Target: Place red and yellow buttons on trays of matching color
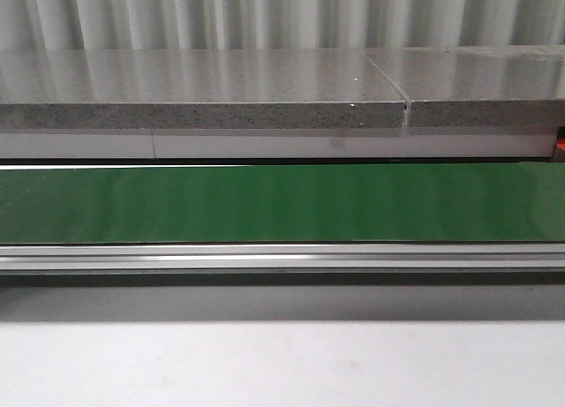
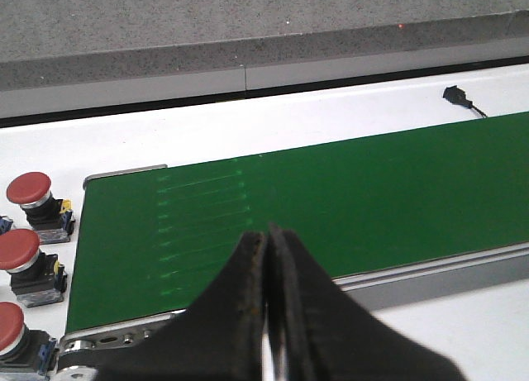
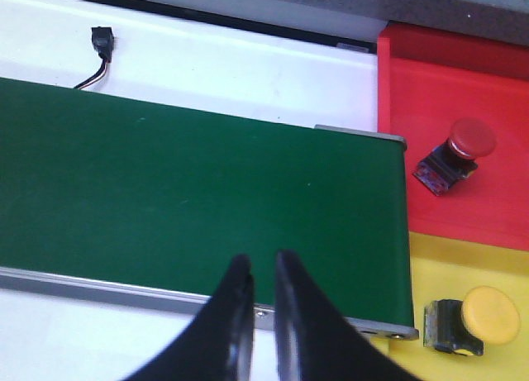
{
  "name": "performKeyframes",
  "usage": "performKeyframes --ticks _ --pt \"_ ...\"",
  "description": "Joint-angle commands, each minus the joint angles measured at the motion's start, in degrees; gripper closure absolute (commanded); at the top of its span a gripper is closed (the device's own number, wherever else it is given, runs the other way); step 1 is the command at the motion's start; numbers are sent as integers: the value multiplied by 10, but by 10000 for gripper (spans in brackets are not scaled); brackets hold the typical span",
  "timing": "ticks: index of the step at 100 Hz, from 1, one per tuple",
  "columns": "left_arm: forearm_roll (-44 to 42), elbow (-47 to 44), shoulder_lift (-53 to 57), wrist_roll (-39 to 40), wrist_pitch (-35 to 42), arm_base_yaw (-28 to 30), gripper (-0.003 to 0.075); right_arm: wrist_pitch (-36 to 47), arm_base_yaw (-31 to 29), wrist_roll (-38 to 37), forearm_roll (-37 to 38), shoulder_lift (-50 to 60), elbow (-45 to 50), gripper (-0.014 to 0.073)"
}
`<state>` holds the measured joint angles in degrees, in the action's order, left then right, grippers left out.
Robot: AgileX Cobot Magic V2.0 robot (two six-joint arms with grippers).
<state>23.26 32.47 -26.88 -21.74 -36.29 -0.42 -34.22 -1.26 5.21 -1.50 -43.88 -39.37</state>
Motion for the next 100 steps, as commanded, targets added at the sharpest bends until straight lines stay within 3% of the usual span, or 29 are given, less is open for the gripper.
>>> performKeyframes --ticks 1,100 --pt "13 15 -1 0 39 -4 740 39 1 7 4 30 2 659" --pt "13 15 -1 0 38 -4 740 29 1 7 4 38 9 662"
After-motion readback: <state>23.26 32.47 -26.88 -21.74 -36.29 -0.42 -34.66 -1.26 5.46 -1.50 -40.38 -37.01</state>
